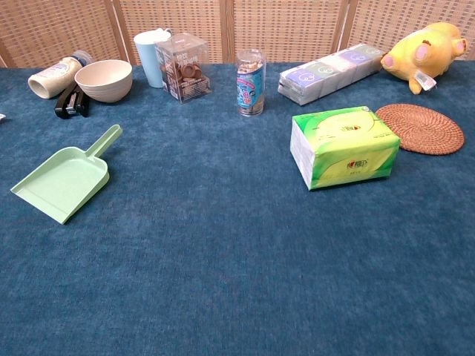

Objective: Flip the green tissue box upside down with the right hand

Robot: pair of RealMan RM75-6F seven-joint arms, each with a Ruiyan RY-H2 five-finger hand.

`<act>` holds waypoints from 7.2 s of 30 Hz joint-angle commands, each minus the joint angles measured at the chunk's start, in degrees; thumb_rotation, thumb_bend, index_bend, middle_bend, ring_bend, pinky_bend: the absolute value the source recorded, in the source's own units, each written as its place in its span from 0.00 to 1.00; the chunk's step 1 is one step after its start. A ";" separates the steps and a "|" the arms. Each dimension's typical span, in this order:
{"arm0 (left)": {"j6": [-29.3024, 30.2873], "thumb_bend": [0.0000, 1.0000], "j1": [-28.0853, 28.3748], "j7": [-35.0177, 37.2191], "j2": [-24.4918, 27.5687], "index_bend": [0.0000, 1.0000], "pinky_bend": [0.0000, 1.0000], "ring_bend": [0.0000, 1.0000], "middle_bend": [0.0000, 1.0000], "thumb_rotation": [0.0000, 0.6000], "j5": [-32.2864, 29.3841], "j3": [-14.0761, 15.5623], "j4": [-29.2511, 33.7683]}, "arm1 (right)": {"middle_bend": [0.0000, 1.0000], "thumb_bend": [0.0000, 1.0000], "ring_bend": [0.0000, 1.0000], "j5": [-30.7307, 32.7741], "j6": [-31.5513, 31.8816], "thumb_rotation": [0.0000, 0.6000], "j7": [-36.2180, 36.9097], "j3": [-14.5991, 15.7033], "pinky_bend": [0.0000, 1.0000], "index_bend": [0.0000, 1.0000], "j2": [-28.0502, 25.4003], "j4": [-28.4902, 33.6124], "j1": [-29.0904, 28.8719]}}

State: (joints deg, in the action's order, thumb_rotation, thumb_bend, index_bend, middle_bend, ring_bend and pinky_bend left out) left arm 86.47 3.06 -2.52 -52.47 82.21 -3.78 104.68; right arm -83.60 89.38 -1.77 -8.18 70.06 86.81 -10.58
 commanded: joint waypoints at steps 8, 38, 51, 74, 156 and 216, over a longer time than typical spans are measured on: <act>-0.12 0.00 0.24 -0.07 0.05 0.00 0.00 0.00 0.00 1.00 0.08 -0.16 0.15 | 0.00 0.00 0.00 -0.48 -3.29 1.00 1.81 0.50 0.05 0.00 -0.51 0.53 -0.95; -2.44 0.00 1.34 -0.42 -0.41 0.00 0.00 0.00 0.00 1.00 -3.83 -1.24 -0.57 | 0.00 0.00 0.00 7.44 -45.58 1.00 -2.29 -2.05 0.04 0.00 0.94 2.18 -28.62; -2.43 0.00 1.32 -0.21 -0.45 0.00 0.00 0.00 0.00 1.00 -4.59 -1.50 -0.88 | 0.06 0.12 0.00 12.05 -47.61 1.00 -4.94 -1.41 0.12 0.09 7.53 -3.55 -31.77; -2.90 0.00 1.47 -0.07 -0.40 0.00 0.00 0.00 0.00 1.00 -4.67 -1.39 -0.81 | 0.38 0.28 0.21 12.56 -52.99 1.00 6.88 1.34 0.37 0.49 -3.68 10.65 -31.21; -3.76 0.00 1.93 -1.68 -0.71 0.00 0.00 0.00 0.00 1.00 -5.44 -1.14 -0.39 | 0.00 0.18 0.00 26.69 -45.22 0.99 -0.19 12.75 0.00 0.00 -16.52 23.53 -43.17; -3.87 0.00 2.00 -1.77 -0.71 0.00 0.00 0.00 0.00 1.00 -5.85 -1.16 -0.23 | 0.00 0.09 0.00 27.71 -51.93 1.00 6.54 8.83 0.11 0.00 -8.10 13.61 -43.41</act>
State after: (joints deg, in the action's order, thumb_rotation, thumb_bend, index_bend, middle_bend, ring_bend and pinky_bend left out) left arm 82.60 5.05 -4.27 -53.16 76.34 -4.95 104.45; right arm -58.00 32.15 8.83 0.60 60.35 100.36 -55.05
